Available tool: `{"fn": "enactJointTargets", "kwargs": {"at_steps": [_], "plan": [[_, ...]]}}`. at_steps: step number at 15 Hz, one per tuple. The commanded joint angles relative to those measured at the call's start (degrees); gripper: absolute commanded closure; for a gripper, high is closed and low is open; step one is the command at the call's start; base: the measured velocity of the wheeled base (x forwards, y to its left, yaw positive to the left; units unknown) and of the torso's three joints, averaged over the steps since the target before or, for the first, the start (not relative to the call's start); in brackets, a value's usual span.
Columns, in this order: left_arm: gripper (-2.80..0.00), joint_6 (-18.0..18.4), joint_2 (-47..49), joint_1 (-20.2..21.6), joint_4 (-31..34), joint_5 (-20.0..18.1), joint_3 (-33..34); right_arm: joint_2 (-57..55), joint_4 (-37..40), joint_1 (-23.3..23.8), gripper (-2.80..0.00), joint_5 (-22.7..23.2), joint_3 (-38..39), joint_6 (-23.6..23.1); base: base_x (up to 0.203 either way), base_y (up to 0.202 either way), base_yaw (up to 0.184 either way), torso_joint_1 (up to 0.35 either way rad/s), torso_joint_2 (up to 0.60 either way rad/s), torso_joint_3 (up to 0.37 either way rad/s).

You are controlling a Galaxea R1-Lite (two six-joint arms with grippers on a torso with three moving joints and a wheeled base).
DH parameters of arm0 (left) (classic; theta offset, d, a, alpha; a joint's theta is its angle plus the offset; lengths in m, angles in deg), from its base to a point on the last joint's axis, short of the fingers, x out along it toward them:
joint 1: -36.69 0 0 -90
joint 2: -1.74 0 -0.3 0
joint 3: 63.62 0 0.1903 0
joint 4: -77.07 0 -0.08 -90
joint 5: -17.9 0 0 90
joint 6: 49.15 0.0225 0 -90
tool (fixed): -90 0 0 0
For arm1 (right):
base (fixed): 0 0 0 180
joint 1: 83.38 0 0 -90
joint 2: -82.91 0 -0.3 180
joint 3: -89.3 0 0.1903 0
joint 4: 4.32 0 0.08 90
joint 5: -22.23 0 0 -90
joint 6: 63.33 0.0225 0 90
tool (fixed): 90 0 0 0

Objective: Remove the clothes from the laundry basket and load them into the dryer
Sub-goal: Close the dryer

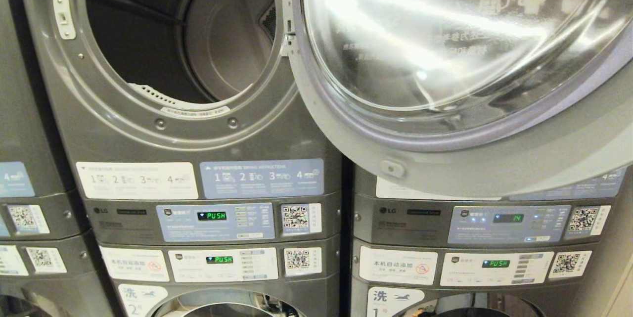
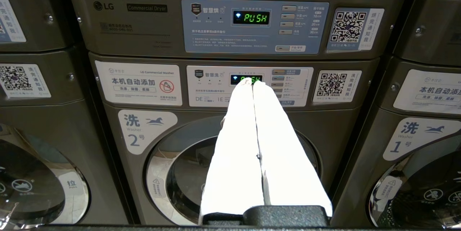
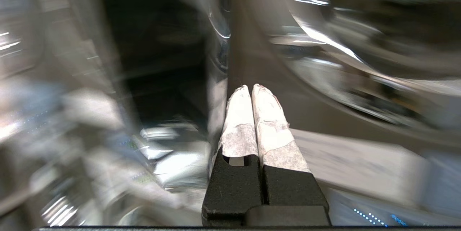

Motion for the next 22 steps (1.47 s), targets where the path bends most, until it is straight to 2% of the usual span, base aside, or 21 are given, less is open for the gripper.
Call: {"fn": "enactJointTargets", "kwargs": {"at_steps": [1,3,4,5,6,7,8,9,11,12,14,16,19,22], "plan": [[0.0,0.0,0.0,0.0,0.04,0.02,-0.03,1.14,0.88,-16.29,0.0,1.29,-2.51,-2.87,0.0,0.0,0.0,0.0,0.0,0.0],[0.0,-0.08,0.0,0.0,0.04,0.02,-0.03,1.89,3.52,-33.98,0.0,2.15,-4.24,-5.75,0.0,0.0,0.0,0.0,0.0,0.0],[0.0,-0.18,0.0,-0.01,0.04,0.02,0.06,2.9,5.14,-40.37,0.0,2.3,-4.72,-6.08,0.0,0.0,0.0,0.0,0.0,0.0],[0.0,-0.09,0.0,0.02,0.04,0.02,0.02,3.81,6.79,-44.94,0.0,1.71,-4.9,-5.79,0.0,0.0,0.0,0.0,0.0,0.0],[0.0,0.0,0.0,0.08,0.04,0.02,-0.03,4.51,8.21,-47.22,0.0,-0.46,-4.83,-5.28,0.0,0.0,0.0,0.0,0.0,0.0],[0.0,0.0,0.0,0.08,0.05,0.02,-0.03,5.03,9.34,-47.13,0.0,-3.68,-4.53,-4.57,0.0,0.0,0.0,0.0,0.0,0.0],[0.0,0.0,0.0,0.07,0.04,0.02,-0.03,5.64,10.63,-44.7,0.0,-7.96,-3.61,-3.36,0.0,0.0,0.0,0.0,0.0,0.0],[0.0,0.0,0.0,0.08,0.04,0.02,-0.03,6.27,11.51,-43.07,0.0,-10.42,-1.56,-2.63,0.0,0.0,0.0,0.0,0.0,0.0],[0.0,0.0,0.0,0.08,0.04,0.02,-0.03,7.52,11.98,-42.83,0.0,-11.53,1.0,-2.6,0.0,0.0,0.0,0.0,0.0,0.0],[0.0,0.0,0.0,0.08,0.04,0.02,-0.03,7.67,12.01,-42.0,0.0,-13.56,2.0,-2.56,0.0,0.0,0.0,0.0,0.0,0.0],[0.0,-0.15,0.0,0.0,0.04,0.02,0.05,7.74,12.15,-38.61,0.0,-20.65,4.98,-2.2,0.0,0.0,0.0,0.0,0.0,0.0],[0.0,-0.18,0.0,0.06,0.04,0.02,0.06,8.21,12.2,-34.45,0.0,-25.73,11.64,-2.69,0.0,0.0,0.0,0.0,0.0,0.0],[0.0,-0.18,0.0,0.03,0.04,0.02,0.06,11.02,12.24,-27.77,0.0,-30.41,23.75,-4.93,0.0,0.0,0.0,0.0,0.0,0.0],[0.0,-0.18,0.0,-0.01,0.04,0.02,0.06,14.01,12.4,-24.33,0.0,-32.04,33.27,-5.76,0.0,0.0,0.0,0.0,0.0,0.0]]}}
